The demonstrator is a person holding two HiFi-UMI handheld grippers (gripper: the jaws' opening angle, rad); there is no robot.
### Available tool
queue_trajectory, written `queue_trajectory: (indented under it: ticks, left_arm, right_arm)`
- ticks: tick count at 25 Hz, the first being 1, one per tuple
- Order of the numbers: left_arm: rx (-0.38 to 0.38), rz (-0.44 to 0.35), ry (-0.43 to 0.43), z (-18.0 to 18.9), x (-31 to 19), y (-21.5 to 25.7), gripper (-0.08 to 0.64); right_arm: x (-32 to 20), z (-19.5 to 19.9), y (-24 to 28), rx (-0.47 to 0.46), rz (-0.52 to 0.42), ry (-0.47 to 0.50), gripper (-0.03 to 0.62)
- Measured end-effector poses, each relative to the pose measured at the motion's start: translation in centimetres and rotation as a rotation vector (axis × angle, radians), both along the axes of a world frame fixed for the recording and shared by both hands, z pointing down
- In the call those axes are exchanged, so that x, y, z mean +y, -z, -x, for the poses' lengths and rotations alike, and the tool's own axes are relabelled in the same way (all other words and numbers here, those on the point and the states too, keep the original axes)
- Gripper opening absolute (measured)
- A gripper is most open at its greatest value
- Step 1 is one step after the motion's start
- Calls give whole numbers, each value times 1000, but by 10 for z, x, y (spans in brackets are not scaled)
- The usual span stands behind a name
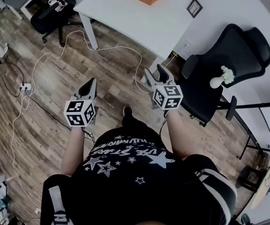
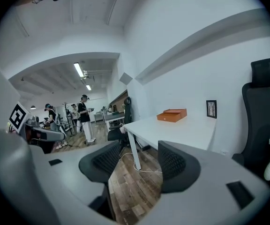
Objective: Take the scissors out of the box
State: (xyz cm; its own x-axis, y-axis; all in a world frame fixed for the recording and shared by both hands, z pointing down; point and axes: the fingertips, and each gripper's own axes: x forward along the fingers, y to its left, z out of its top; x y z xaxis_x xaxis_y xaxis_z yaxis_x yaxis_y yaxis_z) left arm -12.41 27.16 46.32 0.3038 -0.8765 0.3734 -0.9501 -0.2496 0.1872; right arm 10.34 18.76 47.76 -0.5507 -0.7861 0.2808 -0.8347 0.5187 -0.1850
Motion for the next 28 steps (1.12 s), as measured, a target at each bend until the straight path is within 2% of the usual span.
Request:
queue_trajectory:
  ticks: [6,10,17,21,28]
  left_arm:
    - [-16,5,-47,-25,-74,1,18]
    - [-22,4,-61,-32,-125,2,18]
    - [-17,-7,-63,-45,-202,3,18]
    - [-21,-24,-63,-50,-238,12,18]
    - [-2,-31,-51,-33,-278,10,18]
  right_arm:
    - [-72,-38,-2,39,-6,-112,238]
    - [-112,-57,-10,6,27,-130,237]
    - [-183,-76,-4,-23,18,-130,236]
    - [-220,-75,3,-32,15,-108,236]
    - [-260,-42,1,-25,11,-54,236]
